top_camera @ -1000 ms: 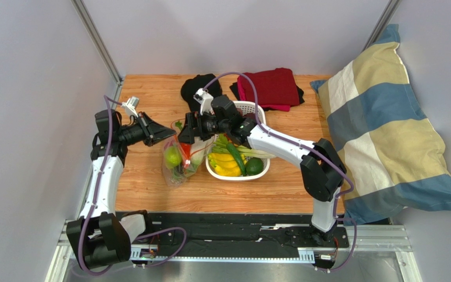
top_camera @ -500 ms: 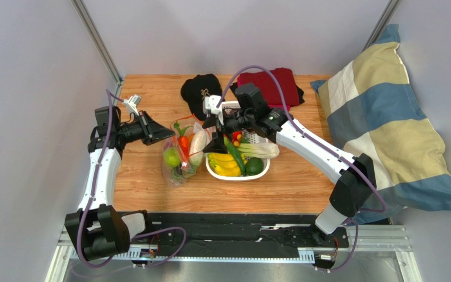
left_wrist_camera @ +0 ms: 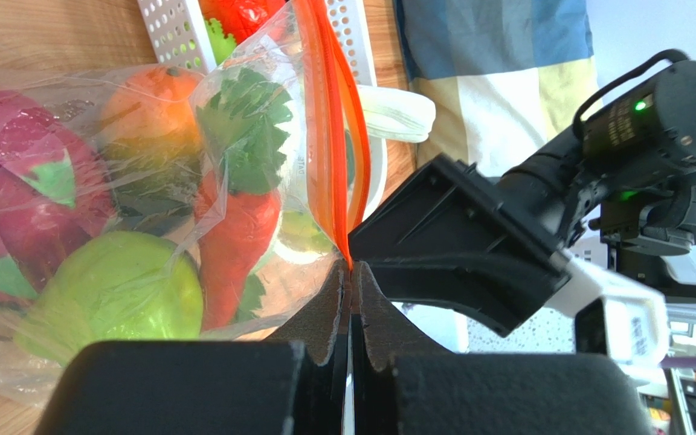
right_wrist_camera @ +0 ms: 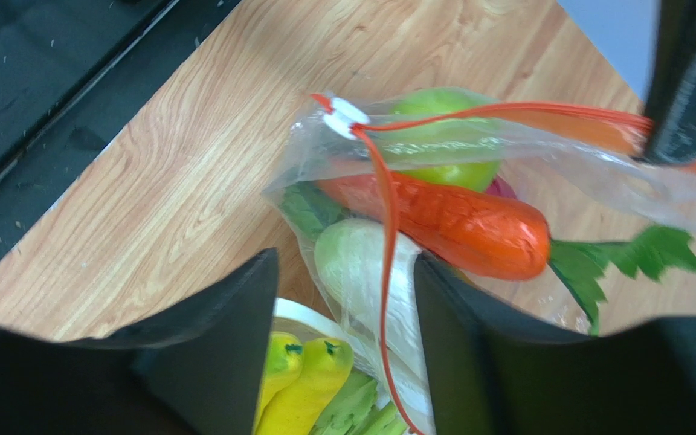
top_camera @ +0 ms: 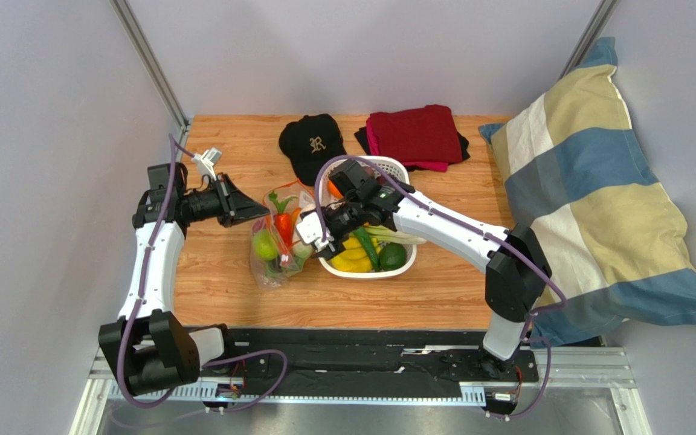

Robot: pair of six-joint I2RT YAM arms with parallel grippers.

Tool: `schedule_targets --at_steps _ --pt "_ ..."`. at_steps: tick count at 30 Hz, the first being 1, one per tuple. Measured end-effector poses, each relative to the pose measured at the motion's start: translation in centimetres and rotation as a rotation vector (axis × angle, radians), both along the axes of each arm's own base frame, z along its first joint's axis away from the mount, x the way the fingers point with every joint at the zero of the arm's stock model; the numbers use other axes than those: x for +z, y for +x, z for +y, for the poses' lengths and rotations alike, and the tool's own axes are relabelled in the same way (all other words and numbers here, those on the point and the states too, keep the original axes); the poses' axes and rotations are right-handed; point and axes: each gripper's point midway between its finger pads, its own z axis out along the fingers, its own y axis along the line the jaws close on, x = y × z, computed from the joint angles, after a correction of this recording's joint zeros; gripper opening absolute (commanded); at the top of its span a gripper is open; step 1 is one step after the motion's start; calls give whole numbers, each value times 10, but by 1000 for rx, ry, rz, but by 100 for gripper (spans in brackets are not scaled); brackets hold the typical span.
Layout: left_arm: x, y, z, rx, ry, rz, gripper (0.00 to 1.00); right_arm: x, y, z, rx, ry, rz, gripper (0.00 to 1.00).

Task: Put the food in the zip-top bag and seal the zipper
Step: Zip the zipper food storage bag at the center of the board.

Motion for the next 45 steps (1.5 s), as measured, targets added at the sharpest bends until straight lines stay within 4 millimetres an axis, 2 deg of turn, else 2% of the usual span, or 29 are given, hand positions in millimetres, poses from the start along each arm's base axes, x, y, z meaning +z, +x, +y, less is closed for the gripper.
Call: schedule_targets --at_steps 5,7,10,12,13,14,15,18,21,27,30,31,34,36,37,39,41,43,45 --pt "-4 -1 0 -8 4 13 0 -16 -11 5 80 -52 -51 36" --pt "-4 -1 0 -13 6 14 0 -18 -10 10 81 -63 -66 33" --pt "-2 0 -1 -30 16 4 0 -19 -4 17 66 -75 -93 35" --pt "-2 0 -3 -40 20 -2 0 -21 2 20 44 -85 -110 31" --pt "-2 0 -4 -47 21 -2 0 -22 5 21 34 -91 -116 23" --pt "-2 0 -5 -50 21 0 0 -23 8 22 24 -95 -124 4" --pt "-2 0 -6 -55 22 1 0 -25 10 22 14 -102 -130 0" --pt "-3 0 -8 -71 25 2 0 -27 14 23 -12 -120 -130 0" --pt "0 3 -14 -98 31 -4 0 -19 13 27 -46 -115 -107 0" --pt "17 18 -36 -190 61 -59 0 25 -5 52 -98 -31 -79 0" --pt "23 27 -44 -227 80 -92 28 46 -11 62 -115 25 -85 0" --pt "26 30 -45 -237 90 -104 46 50 -11 64 -123 35 -89 0" --pt "31 35 -40 -248 112 -133 65 52 -5 67 -165 43 -83 0" --pt "35 38 -22 -214 112 -153 69 50 2 66 -195 42 -79 0" --pt "37 40 -6 -173 112 -160 79 49 6 67 -211 42 -76 0" --pt "39 41 23 -113 137 -204 82 46 13 68 -237 44 -74 0" --pt "39 32 52 -56 192 -246 84 43 16 67 -258 42 -68 0" --pt "42 13 64 -44 256 -299 84 42 19 68 -278 45 -60 0" --pt "45 -3 68 -50 300 -357 81 40 22 70 -293 47 -56 0"
